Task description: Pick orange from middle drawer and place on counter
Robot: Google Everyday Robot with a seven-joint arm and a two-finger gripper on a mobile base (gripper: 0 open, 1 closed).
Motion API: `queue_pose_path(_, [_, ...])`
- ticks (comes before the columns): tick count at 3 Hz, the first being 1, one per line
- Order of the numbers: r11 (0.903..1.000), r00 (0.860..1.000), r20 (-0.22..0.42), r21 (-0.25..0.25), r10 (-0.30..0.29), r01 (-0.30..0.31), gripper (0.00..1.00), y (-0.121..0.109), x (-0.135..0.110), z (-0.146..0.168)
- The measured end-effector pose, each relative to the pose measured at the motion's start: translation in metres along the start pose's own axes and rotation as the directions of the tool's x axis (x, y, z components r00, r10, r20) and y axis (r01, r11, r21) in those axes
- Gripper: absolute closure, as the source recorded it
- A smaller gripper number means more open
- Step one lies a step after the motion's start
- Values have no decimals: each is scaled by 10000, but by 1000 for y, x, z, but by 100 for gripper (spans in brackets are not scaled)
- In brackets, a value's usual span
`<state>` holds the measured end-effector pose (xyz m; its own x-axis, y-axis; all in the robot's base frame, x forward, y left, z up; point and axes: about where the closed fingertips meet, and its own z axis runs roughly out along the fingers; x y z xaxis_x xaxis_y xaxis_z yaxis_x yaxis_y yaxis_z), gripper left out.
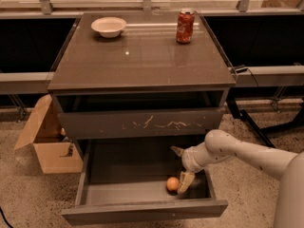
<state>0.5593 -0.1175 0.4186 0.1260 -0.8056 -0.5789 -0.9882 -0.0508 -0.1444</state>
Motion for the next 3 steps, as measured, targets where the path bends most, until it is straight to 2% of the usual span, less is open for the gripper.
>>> queue_pose_path(1, [10000,9995,328,-77,-37,39,0,2,8,17])
queue_pose_path(3, [9993,9972,699,-261,-261,280,0,6,8,44])
